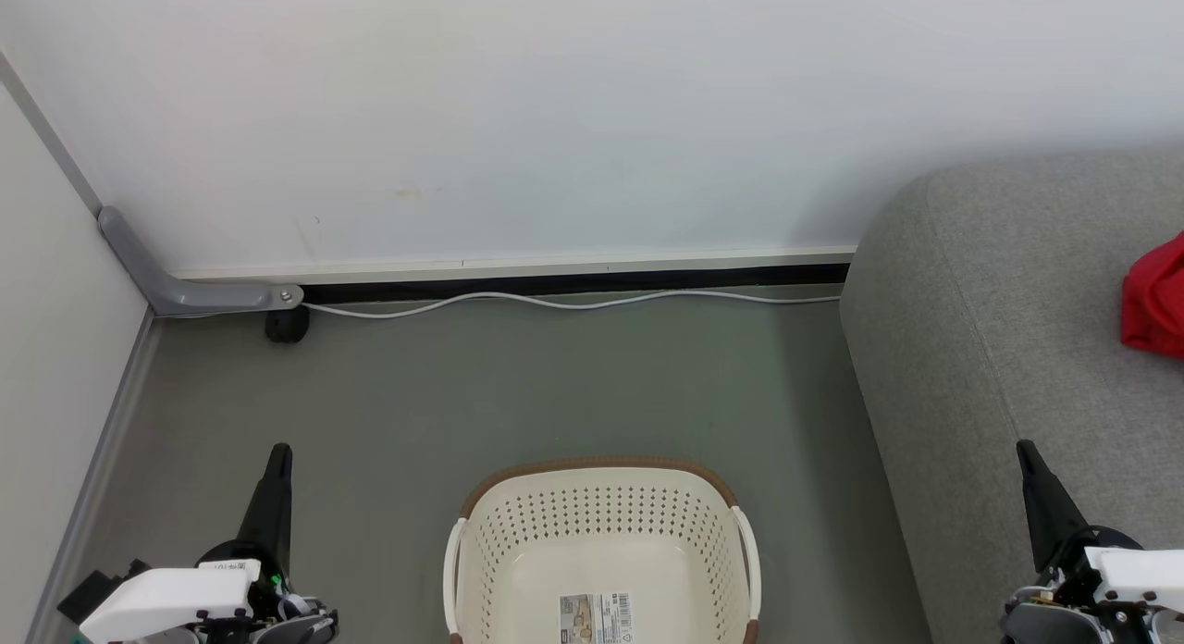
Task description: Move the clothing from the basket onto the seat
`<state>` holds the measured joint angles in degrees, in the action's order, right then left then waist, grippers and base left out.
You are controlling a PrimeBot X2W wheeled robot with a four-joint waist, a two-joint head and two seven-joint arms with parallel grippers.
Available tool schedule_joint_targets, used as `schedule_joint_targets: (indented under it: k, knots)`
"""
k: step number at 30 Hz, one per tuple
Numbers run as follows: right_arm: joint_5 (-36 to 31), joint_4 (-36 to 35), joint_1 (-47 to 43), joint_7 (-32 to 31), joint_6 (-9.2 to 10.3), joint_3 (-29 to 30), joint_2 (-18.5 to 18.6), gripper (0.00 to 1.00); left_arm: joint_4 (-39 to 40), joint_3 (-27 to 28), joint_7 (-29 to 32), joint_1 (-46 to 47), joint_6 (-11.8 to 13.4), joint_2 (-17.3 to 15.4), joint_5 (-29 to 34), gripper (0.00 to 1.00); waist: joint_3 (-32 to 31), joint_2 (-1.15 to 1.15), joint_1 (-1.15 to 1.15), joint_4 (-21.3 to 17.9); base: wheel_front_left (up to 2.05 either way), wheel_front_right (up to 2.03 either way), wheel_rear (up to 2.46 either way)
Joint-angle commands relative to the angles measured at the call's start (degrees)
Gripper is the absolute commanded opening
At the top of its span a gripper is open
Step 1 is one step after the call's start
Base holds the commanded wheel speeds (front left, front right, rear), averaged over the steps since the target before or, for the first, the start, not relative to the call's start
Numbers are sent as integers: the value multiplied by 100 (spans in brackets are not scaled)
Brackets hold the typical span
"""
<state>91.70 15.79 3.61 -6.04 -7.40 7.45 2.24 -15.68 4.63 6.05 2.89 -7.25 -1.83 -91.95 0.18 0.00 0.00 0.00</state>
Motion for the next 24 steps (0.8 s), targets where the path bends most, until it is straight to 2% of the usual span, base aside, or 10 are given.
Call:
schedule_joint_targets:
  k: [1, 24]
  knots:
    - [44, -177, 257, -47, -9, -90, 67, 0, 164, 188, 43, 330, -24, -105, -22, 0, 0, 0, 0, 0, 0, 0, 0]
    - [43, -177, 258, -48, -9, -89, 66, 0, 164, 188, 43, 330, -24, -105, -22, 0, 0, 0, 0, 0, 0, 0, 0]
